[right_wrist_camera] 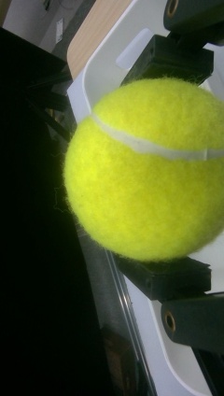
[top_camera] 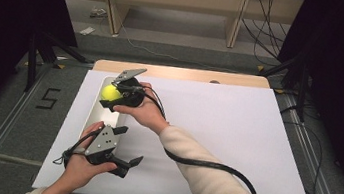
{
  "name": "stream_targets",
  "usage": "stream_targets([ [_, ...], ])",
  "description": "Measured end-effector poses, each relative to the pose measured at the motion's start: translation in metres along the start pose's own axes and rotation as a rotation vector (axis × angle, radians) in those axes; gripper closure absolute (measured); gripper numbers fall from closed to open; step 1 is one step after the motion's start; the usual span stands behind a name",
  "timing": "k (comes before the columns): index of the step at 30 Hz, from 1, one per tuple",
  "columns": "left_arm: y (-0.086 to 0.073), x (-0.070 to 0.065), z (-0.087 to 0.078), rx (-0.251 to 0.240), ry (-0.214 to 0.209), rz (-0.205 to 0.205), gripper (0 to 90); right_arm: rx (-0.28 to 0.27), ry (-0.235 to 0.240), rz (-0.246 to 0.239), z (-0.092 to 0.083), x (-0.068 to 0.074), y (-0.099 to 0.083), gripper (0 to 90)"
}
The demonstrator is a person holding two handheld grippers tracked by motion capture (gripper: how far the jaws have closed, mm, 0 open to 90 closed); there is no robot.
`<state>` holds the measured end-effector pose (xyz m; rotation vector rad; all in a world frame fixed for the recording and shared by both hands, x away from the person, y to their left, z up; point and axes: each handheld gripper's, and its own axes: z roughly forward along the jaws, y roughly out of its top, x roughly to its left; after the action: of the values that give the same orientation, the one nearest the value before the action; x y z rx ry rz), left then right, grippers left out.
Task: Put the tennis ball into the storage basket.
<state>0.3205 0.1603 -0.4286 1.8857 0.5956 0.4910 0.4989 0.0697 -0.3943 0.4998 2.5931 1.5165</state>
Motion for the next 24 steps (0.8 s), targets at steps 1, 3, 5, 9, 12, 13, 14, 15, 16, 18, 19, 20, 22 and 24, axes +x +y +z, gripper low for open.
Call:
stream_targets([
  [1,0.0,0.0,0.0,0.0,0.0,0.0,0.0,0.003,0.001,0.001,0.0,0.0,0.0,26.3],
  [3,0.0,0.0,0.0,0.0,0.0,0.0,0.0,0.006,0.001,0.001,0.001,-0.001,-0.001,26.2],
  [5,0.0,0.0,0.0,0.0,-0.002,0.001,0.0,0.01,0.001,0.001,0.002,-0.002,-0.001,26.3],
  [9,0.0,0.0,0.0,0.001,-0.002,0.0,0.0,0.014,0.003,0.0,0.004,-0.002,-0.002,26.3],
  [12,0.0,0.0,0.0,0.001,-0.001,0.0,0.0,0.022,0.005,0.003,0.005,-0.003,-0.002,26.3],
  [13,0.0,0.0,0.0,0.001,-0.001,0.0,0.0,0.024,0.003,0.001,0.006,-0.004,-0.002,26.3],
  [14,0.0,0.0,0.0,0.001,-0.002,0.0,0.0,0.026,0.003,0.002,0.007,-0.004,-0.002,26.2],
  [15,0.0,0.0,0.0,0.001,-0.002,0.0,0.0,0.026,0.004,-0.001,0.007,-0.004,-0.002,26.2],
  [16,0.0,0.0,0.0,0.001,-0.002,0.001,0.0,0.03,0.007,-0.002,0.008,-0.004,-0.002,26.2],
  [18,0.0,0.0,0.0,0.001,-0.001,-0.001,0.0,0.029,0.006,-0.002,0.009,-0.004,-0.002,26.3],
  [19,0.0,0.0,0.0,0.002,-0.001,-0.001,0.0,0.031,0.006,-0.003,0.01,-0.004,-0.002,26.2],
  [20,0.0,0.0,0.0,0.002,-0.002,-0.001,0.0,0.033,0.007,-0.003,0.01,-0.004,-0.001,26.3],
  [22,0.0,0.0,0.0,0.002,-0.003,0.0,0.0,0.035,0.008,-0.005,0.011,-0.004,-0.001,26.3],
  [24,0.0,0.0,0.0,0.002,-0.003,0.0,0.0,0.038,0.012,-0.009,0.013,-0.004,-0.001,26.3],
])
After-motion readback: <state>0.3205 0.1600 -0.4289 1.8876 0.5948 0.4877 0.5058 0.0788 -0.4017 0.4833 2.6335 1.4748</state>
